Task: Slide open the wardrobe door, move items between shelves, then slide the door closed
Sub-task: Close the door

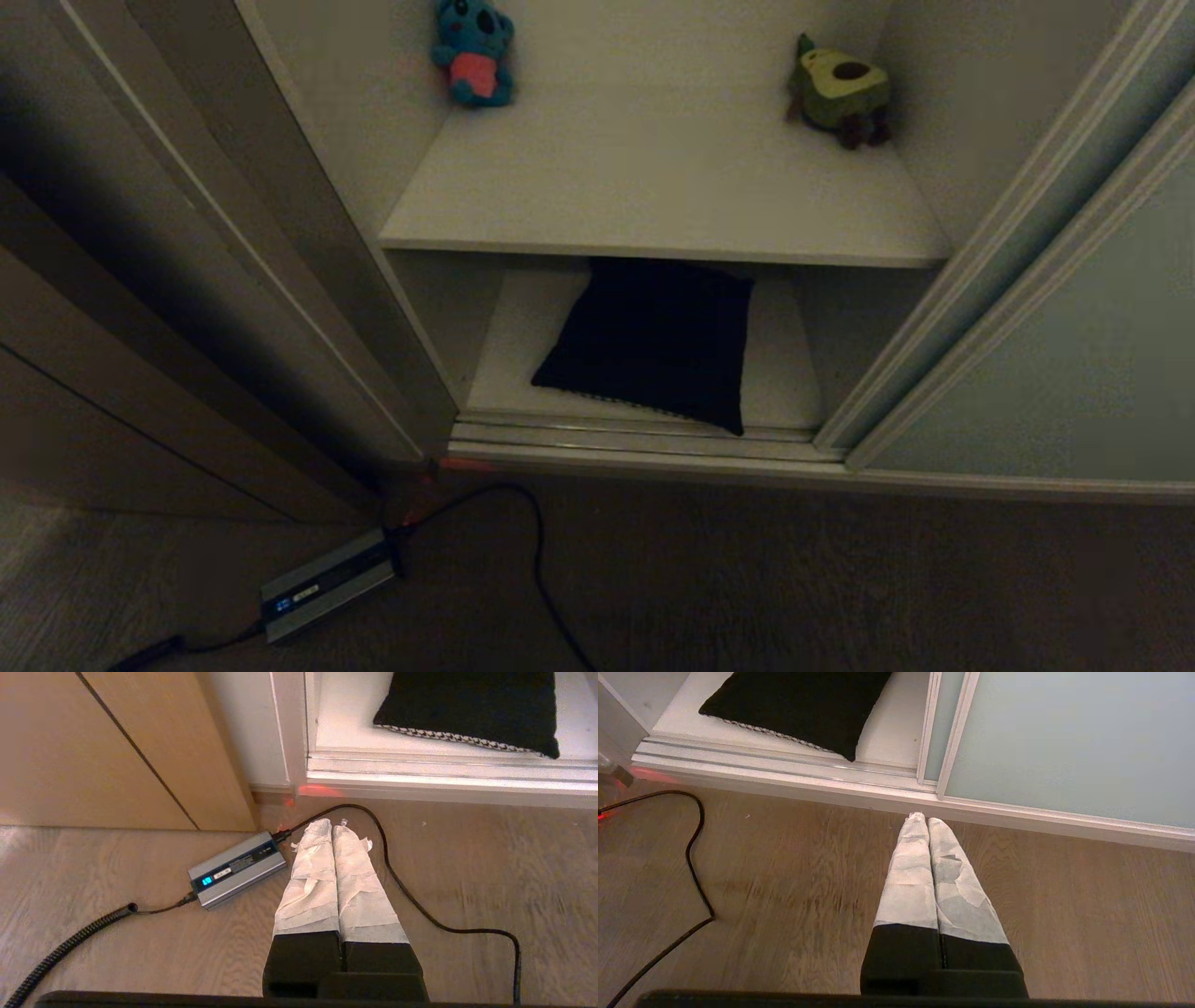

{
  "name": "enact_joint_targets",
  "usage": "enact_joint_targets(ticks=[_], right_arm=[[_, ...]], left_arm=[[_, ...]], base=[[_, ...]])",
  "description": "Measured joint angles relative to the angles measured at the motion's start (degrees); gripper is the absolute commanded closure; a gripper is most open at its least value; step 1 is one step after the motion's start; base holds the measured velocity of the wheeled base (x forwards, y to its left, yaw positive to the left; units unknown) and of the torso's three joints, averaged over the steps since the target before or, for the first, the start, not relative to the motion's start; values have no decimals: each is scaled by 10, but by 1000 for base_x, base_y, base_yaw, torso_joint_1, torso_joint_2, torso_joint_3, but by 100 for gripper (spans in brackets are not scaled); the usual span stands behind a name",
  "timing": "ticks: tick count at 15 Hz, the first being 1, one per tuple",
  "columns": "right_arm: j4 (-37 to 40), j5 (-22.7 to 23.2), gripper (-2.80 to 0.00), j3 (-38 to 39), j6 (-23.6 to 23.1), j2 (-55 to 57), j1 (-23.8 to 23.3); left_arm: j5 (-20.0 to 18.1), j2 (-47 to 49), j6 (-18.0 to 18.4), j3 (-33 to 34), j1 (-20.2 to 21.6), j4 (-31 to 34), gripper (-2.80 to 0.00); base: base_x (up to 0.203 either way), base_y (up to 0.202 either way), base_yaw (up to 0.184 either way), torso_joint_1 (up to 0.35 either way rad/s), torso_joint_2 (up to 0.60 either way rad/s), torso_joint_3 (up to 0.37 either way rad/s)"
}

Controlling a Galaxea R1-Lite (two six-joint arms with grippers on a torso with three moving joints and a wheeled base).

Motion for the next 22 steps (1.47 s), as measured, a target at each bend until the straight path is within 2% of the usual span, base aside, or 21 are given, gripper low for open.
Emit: enact_joint_targets(ticks=[4,14,15,17,22], right_arm=[[0,0,0,0,0,0,0],[10,-6,0,-11,0,0,0],[30,-12,0,-33,0,2,0],[82,-18,0,-130,1,14,0],[303,-36,0,-446,1,127,-1]], left_arm=[[-1,0,-10,0,0,-1,0],[-2,0,-11,0,0,-1,0],[-1,0,-11,0,0,-1,0],[-1,0,-11,0,0,-1,0],[-1,0,-11,0,0,-1,0]], base=[[0,0,0,0,0,0],[0,0,0,0,0,0],[0,0,0,0,0,0],[0,0,0,0,0,0],[0,0,0,0,0,0]])
